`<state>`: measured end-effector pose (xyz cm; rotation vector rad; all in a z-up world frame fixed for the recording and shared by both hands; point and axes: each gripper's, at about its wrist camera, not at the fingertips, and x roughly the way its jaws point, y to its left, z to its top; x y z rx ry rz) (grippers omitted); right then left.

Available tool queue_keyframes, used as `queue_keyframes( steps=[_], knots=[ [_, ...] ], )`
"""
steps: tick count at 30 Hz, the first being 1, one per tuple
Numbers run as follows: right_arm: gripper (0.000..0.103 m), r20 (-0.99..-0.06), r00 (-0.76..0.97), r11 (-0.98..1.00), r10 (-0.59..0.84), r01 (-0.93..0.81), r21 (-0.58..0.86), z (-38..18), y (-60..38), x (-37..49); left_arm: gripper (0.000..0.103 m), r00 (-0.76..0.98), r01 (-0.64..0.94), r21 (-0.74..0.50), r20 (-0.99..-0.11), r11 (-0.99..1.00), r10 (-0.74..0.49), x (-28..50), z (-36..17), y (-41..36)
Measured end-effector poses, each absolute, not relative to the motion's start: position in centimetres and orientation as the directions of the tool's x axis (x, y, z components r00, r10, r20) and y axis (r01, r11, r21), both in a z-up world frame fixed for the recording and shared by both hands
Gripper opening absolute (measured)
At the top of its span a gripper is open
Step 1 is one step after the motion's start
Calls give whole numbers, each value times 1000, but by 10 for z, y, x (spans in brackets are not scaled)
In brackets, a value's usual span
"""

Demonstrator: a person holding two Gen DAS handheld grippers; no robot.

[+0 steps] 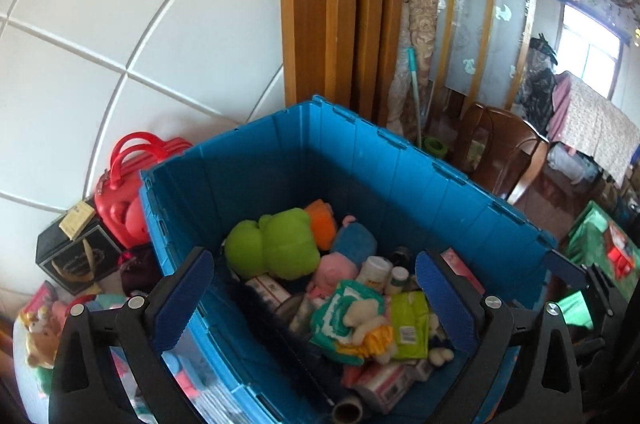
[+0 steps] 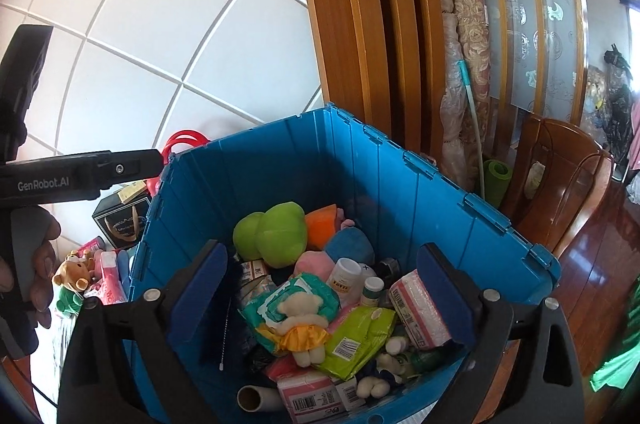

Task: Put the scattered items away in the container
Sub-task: 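Move both open grippers out of the crate back toward the item pile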

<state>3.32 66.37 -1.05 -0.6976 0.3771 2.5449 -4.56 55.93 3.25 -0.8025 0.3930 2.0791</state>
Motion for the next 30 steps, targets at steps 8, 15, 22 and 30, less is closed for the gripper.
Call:
queue_keyframes(
  steps=[8,15,22,30],
  knots=[
    [97,-529,-778,-880,338,-461,115,-2,638,23,102,-473,-782,-5,-647,-624,598,-48,38,528],
    [97,-520,-799,-909,303,-406,95,6,600,3,102,-497,-751,-17,-643,-660,582,-61,38,485],
    [97,-508,-826,-943,244,-324,74,11,548,-25,102,-517,-702,-57,-644,-710,563,-86,29,419],
    [97,-529,-835,-973,149,-219,72,-1,475,-69,102,-556,-595,-65,-686,-801,469,-124,-5,312]
  ],
)
